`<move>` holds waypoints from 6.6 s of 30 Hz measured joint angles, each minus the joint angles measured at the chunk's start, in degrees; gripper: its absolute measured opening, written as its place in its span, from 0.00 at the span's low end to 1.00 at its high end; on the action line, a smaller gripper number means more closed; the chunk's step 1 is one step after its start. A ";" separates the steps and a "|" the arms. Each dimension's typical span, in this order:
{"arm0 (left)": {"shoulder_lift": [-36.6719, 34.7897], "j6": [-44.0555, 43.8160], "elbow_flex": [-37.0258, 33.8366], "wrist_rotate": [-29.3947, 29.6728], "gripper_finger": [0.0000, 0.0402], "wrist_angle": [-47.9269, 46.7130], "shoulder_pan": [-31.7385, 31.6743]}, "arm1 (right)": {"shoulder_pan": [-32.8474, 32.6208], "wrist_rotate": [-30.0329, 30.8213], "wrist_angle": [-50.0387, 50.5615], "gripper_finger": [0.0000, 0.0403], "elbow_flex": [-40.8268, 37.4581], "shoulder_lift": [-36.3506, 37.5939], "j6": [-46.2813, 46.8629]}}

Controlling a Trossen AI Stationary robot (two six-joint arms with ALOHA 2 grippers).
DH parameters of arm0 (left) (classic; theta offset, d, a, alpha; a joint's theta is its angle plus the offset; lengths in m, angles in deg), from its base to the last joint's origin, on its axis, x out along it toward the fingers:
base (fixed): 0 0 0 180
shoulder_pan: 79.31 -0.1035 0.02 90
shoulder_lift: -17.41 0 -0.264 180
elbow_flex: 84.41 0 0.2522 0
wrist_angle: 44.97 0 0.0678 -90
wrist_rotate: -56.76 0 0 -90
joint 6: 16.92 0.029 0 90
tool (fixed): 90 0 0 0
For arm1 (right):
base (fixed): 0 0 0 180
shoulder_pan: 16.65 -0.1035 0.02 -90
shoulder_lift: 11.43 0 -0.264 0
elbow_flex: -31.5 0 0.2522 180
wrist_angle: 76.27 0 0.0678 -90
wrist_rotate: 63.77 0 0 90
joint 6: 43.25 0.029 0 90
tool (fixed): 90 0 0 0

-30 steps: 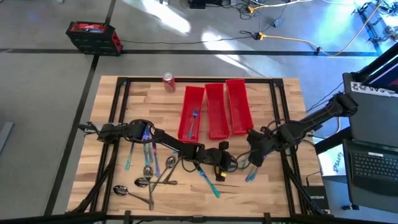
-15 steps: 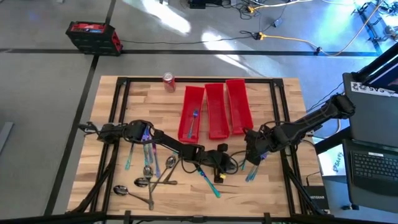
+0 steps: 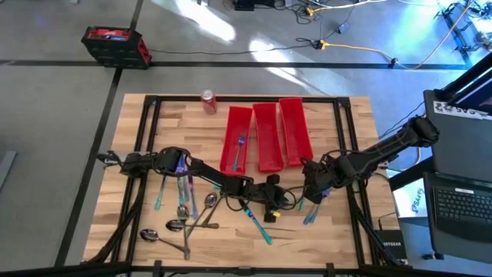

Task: Sort silverware
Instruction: Put the purple fork into the left red bin

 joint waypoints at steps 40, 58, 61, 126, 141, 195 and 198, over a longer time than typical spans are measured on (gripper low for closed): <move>-0.25 3.28 0.07 -4.35 0.12 -4.17 -0.12 | -0.02 0.28 1.13 0.41 0.00 0.00 0.77; -0.41 -3.16 0.15 -4.58 0.12 -9.64 1.89 | -0.06 -1.95 -5.77 0.41 0.07 1.81 0.13; -0.35 -4.34 0.15 -5.07 0.12 -9.64 2.25 | -0.07 -3.97 -9.44 0.41 0.07 1.81 -0.15; -0.31 -9.79 -0.04 -2.83 0.12 -11.05 10.02 | -17.79 -4.00 -14.17 0.67 -0.13 -11.54 41.55; -0.31 -8.94 -0.04 -2.83 0.12 -10.91 9.98 | -23.00 -4.44 -13.88 0.70 -0.11 -13.15 47.78; -0.25 -8.74 -0.07 -2.53 0.12 -8.61 9.78 | -22.97 0.26 -39.93 0.69 -12.74 -11.31 50.56; -0.24 -8.74 -0.07 -2.47 0.12 -8.53 9.78 | -22.97 0.27 -40.04 0.69 -12.91 -10.89 50.28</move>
